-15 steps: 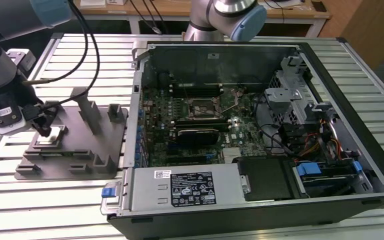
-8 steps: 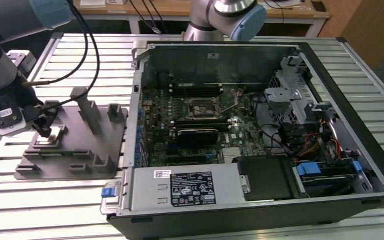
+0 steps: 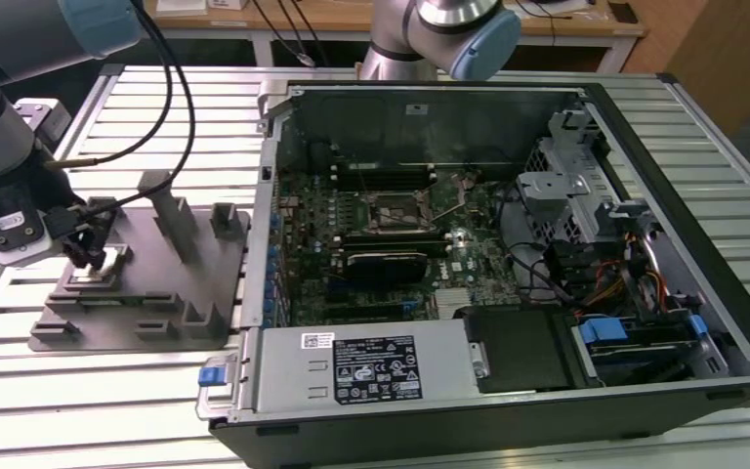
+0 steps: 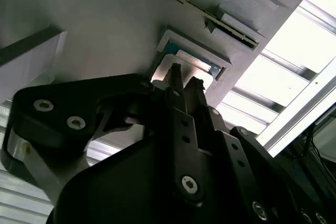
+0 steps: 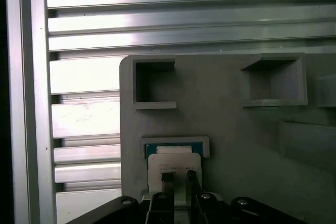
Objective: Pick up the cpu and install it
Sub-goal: 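Pick up the cpu and move it towards the insertion slot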
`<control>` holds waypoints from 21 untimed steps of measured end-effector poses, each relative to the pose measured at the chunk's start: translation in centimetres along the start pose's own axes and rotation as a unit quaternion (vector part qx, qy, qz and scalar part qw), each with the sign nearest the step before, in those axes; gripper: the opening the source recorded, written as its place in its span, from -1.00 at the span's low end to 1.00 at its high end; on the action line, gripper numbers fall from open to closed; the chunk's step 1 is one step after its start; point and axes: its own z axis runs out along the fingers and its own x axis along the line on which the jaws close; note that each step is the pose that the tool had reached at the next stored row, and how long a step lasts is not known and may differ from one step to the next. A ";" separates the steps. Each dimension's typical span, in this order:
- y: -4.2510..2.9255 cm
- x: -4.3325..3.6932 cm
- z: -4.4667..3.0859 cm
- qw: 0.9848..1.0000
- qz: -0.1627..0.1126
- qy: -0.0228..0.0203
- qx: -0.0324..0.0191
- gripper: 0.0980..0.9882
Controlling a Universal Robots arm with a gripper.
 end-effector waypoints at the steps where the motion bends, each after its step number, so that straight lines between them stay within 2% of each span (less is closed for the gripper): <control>1: 0.00 0.00 0.00 1.000 0.000 0.000 0.000 -0.70; 4: 0.00 0.00 0.00 1.000 0.000 0.000 0.000 -0.30; 5: 0.00 0.00 0.01 1.000 0.000 0.000 0.000 -0.30; 7: 0.00 0.01 0.01 1.000 0.000 0.000 0.000 -0.04; 8: 0.00 0.01 0.01 1.000 0.000 0.000 0.000 -0.04; 9: 0.00 0.01 0.01 1.000 0.000 0.000 0.000 0.10; 13: 0.00 0.02 0.02 1.000 -0.002 0.000 0.000 0.10; 16: -0.01 0.03 0.12 1.000 -0.013 0.001 0.000 0.10; 21: -0.01 0.07 0.54 1.000 -0.015 0.001 0.000 0.10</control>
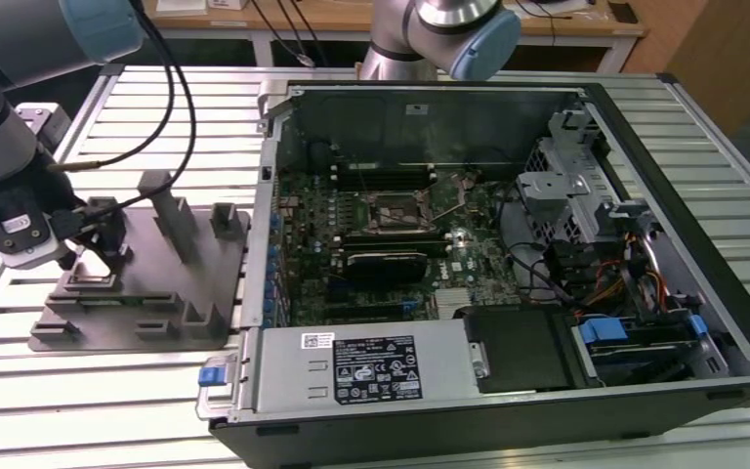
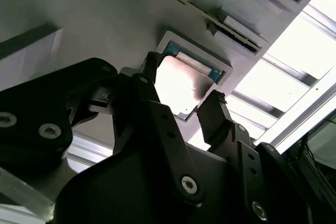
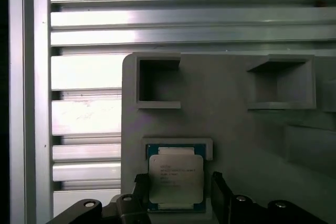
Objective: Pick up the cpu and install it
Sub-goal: 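Pick up the cpu and move it towards the insertion slot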
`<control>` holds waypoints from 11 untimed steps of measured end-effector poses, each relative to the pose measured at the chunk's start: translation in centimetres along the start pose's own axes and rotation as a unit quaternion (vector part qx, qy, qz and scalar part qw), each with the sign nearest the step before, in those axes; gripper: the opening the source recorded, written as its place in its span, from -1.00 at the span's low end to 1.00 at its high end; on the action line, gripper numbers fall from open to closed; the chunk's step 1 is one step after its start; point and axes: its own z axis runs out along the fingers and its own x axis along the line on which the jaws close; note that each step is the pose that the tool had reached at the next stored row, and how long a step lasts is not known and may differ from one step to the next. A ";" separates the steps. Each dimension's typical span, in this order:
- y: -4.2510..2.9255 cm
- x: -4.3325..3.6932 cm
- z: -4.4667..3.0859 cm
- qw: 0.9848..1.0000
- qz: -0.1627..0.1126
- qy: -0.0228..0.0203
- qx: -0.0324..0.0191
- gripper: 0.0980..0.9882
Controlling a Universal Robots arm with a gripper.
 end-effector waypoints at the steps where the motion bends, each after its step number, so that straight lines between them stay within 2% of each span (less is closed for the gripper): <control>1: 0.02 0.09 0.03 1.000 0.000 0.000 0.000 0.10; 10: 0.02 0.19 0.11 1.000 0.000 0.000 0.000 0.13; 11: 0.02 0.19 0.11 1.000 0.000 0.000 0.000 0.27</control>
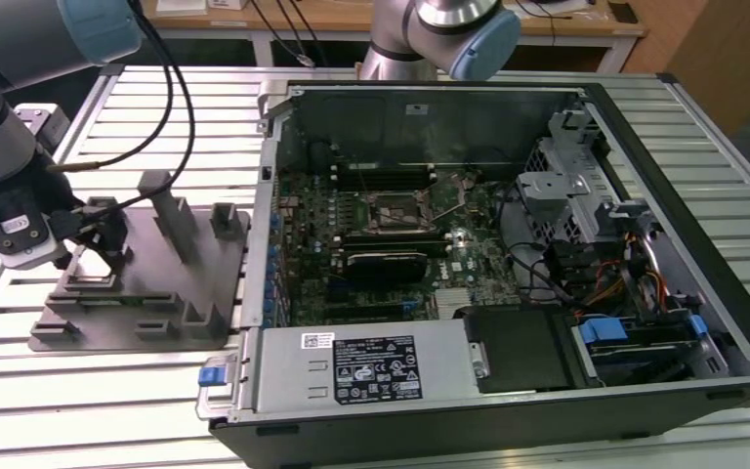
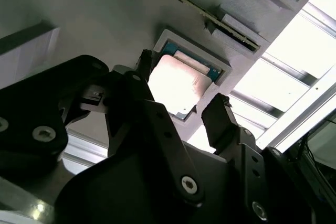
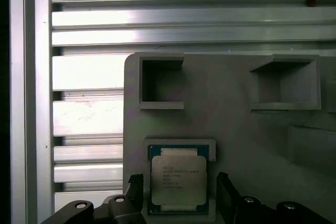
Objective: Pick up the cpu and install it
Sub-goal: 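Pick up the cpu and move it towards the insertion slot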
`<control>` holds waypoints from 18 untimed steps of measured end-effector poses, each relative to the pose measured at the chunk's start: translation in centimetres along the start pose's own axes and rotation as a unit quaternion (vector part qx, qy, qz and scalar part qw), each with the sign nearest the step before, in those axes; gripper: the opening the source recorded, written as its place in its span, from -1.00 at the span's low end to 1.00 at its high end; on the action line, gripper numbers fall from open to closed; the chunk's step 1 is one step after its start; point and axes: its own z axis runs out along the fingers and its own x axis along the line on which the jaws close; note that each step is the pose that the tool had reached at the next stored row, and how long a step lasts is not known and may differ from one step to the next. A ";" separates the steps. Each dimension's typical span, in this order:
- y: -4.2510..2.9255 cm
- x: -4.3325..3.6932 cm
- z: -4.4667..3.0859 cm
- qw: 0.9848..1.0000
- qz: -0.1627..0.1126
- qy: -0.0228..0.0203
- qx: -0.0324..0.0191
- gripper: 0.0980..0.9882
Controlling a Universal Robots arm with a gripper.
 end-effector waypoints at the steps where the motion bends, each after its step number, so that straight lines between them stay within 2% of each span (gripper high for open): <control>1: 0.00 0.00 0.01 1.000 0.000 0.000 0.000 0.27; 4: 0.01 -0.02 0.09 1.000 -0.008 0.000 -0.002 0.27; 18: 0.21 0.00 1.13 1.000 -0.011 0.002 -0.004 0.27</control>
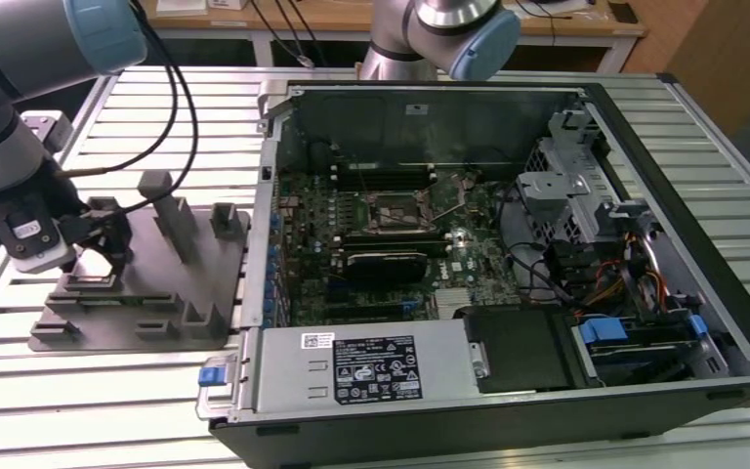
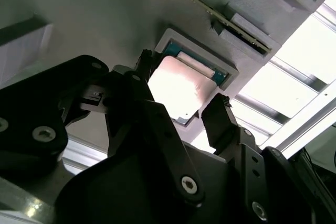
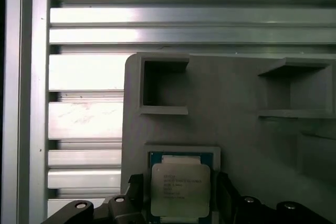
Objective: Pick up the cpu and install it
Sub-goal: 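Pick up the cpu and move it towards the insertion slot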
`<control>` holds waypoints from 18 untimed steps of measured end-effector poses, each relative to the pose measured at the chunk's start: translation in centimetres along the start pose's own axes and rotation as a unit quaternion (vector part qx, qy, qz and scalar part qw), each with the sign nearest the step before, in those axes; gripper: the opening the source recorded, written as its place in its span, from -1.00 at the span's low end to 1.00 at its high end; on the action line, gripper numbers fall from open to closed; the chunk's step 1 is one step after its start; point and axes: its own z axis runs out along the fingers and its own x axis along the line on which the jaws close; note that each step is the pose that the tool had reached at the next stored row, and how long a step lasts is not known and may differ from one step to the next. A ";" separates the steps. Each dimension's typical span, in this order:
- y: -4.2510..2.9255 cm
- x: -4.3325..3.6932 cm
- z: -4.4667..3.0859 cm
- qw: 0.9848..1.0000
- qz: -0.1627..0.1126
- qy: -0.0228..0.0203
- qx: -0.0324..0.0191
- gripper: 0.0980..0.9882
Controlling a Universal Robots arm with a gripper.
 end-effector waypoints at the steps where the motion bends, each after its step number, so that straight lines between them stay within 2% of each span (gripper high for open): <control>1: 0.03 0.00 0.05 1.000 0.000 0.000 0.000 0.27; 11: 0.06 0.00 0.13 1.000 0.000 0.000 0.000 0.27; 12: 0.07 0.00 0.13 1.000 0.000 0.000 0.000 0.23; 14: 0.06 0.00 0.13 1.000 0.000 0.000 0.000 0.00; 18: 0.06 -0.01 0.15 1.000 0.000 0.000 0.000 0.00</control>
